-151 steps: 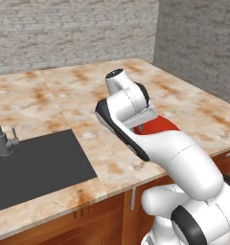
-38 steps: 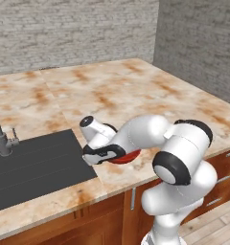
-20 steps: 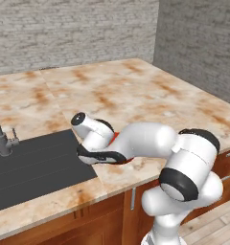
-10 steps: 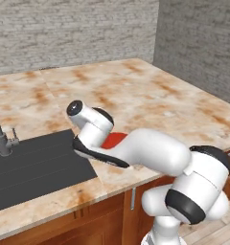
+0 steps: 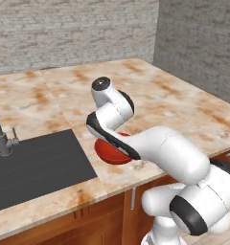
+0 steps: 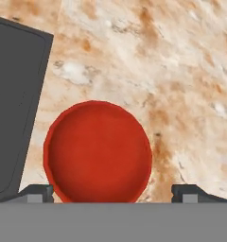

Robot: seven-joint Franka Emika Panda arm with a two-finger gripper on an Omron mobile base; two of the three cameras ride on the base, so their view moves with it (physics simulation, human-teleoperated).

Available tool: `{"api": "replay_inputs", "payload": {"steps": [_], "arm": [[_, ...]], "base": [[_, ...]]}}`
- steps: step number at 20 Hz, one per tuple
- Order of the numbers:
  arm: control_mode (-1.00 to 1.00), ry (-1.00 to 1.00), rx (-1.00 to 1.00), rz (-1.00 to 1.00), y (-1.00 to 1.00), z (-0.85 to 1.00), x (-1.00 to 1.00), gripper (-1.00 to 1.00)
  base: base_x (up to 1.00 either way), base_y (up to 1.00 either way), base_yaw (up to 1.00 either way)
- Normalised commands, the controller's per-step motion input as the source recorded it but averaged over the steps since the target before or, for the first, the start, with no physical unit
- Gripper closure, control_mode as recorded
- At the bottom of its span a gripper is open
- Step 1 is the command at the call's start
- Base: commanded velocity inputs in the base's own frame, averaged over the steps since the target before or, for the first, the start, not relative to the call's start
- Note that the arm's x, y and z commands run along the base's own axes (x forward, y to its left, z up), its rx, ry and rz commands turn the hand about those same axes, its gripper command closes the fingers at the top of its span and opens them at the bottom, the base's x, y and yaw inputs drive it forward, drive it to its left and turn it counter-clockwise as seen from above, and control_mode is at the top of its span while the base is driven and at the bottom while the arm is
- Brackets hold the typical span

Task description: Pick the cup and bowl from the counter and place them on the counter next to the sink.

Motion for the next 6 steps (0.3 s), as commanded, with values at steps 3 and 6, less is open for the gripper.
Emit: {"api": "replay_inputs", "payload": {"steps": [3,6], "arm": [[-1.0,0.0,0.32,0.0,-1.0,0.17,0.0,-1.0],[-1.0,0.0,0.39,0.03,-1.0,0.0,0.0,-1.0]], "base": [[0.0,0.0,0.0],[0.0,0.0,0.0]]}}
